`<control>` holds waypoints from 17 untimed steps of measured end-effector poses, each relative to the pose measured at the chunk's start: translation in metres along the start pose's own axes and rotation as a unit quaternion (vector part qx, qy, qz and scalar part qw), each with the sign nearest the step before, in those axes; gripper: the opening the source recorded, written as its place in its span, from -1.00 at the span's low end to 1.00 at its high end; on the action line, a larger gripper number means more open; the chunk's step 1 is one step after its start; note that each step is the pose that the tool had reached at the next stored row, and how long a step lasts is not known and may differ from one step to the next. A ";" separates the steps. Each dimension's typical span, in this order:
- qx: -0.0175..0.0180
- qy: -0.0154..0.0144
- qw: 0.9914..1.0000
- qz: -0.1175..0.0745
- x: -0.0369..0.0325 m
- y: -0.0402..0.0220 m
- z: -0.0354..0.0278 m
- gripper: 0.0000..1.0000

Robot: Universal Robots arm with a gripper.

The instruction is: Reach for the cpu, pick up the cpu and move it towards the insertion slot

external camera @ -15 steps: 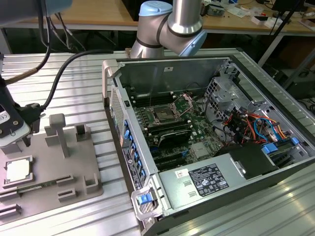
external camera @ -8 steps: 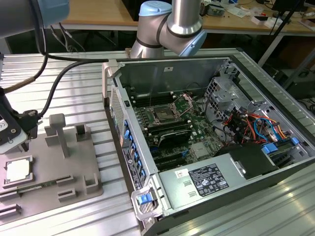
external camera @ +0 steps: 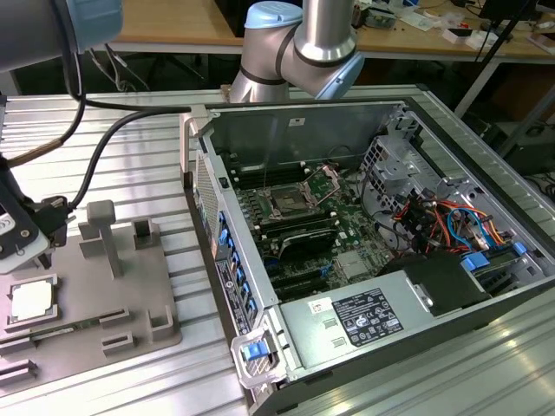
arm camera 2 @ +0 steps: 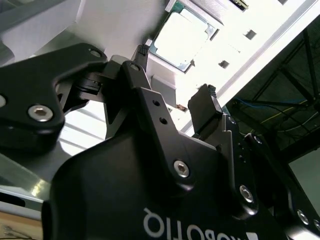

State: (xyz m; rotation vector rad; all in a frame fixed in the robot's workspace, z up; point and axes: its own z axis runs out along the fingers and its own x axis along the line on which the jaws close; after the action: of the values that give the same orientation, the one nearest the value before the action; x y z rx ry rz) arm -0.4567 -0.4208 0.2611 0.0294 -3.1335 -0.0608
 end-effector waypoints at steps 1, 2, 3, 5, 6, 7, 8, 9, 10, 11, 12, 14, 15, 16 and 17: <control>0.000 0.000 1.000 0.000 0.0000 0.0000 0.0004 0.20; 0.000 0.000 1.000 0.000 0.0000 0.0000 0.0004 0.20; 0.000 0.000 1.000 0.000 0.0000 0.0000 0.0007 0.20; 0.000 0.000 1.000 0.000 0.0000 -0.0001 0.0010 0.20; 0.000 0.000 1.000 0.000 0.0000 -0.0001 0.0010 0.20; 0.000 0.000 1.000 0.000 0.0000 -0.0001 0.0010 0.20; 0.000 0.000 1.000 0.000 0.0000 -0.0001 0.0010 0.20; 0.000 0.000 1.000 0.000 0.0000 -0.0001 0.0010 0.20; 0.000 0.000 1.000 0.000 0.0000 -0.0001 0.0010 0.20; 0.000 0.000 1.000 0.000 0.0000 -0.0001 0.0010 0.20; 0.000 0.000 1.000 0.000 0.0000 -0.0001 0.0011 0.20; 0.000 0.000 1.000 0.000 0.0000 -0.0002 0.0014 0.20; 0.000 0.000 1.000 0.000 0.0000 -0.0004 0.0018 0.20; 0.000 0.000 1.000 0.000 -0.0001 -0.0009 0.0030 0.20; 0.000 0.001 1.000 0.000 -0.0001 -0.0013 0.0044 0.20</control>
State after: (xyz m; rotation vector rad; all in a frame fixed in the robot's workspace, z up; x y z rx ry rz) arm -0.4567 -0.4219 0.2566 0.0294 -3.1312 -0.0615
